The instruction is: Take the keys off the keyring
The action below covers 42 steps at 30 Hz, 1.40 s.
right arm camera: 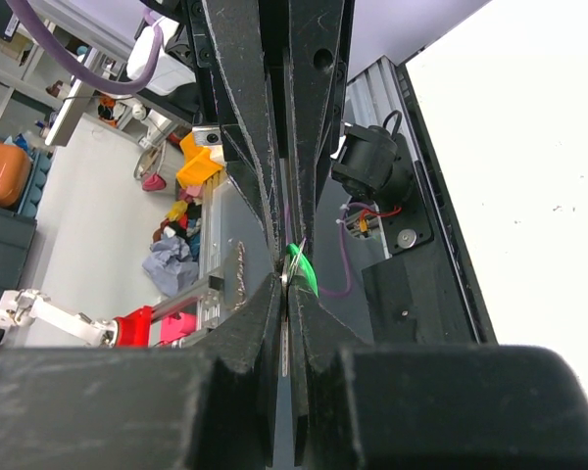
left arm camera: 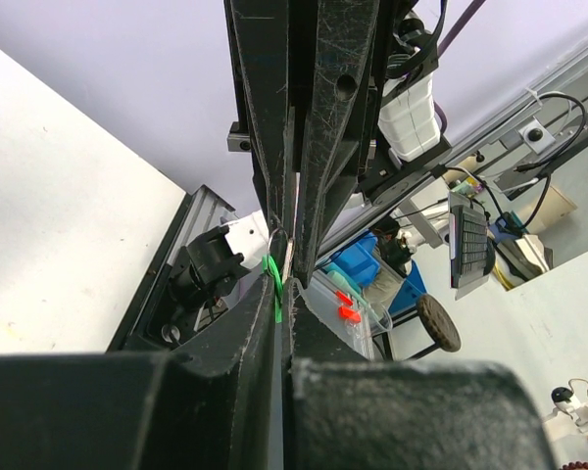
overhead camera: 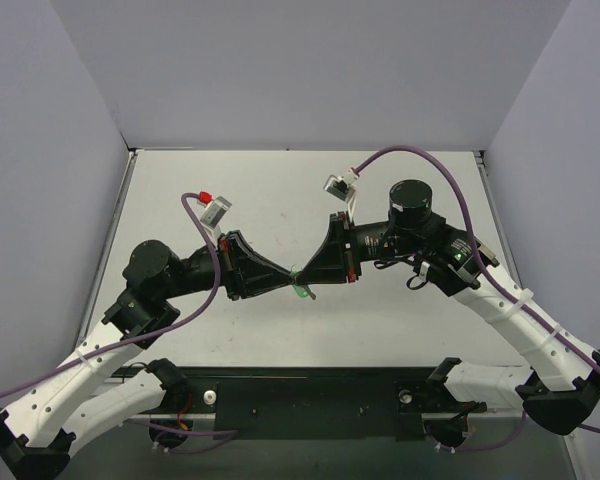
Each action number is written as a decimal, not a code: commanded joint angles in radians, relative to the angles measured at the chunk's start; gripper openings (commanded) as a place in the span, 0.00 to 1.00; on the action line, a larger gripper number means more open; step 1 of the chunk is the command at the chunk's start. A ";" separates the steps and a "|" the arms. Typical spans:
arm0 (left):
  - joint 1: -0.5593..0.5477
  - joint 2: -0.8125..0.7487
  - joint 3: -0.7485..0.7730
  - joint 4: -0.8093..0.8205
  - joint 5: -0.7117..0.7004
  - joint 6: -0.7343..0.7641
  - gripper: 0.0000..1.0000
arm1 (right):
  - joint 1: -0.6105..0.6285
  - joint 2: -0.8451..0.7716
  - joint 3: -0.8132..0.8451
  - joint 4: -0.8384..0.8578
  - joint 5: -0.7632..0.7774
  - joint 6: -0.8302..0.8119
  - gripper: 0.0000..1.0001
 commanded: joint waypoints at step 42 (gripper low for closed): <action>-0.018 -0.050 -0.035 0.149 -0.299 -0.093 0.00 | 0.022 -0.093 -0.079 0.283 0.387 0.175 0.40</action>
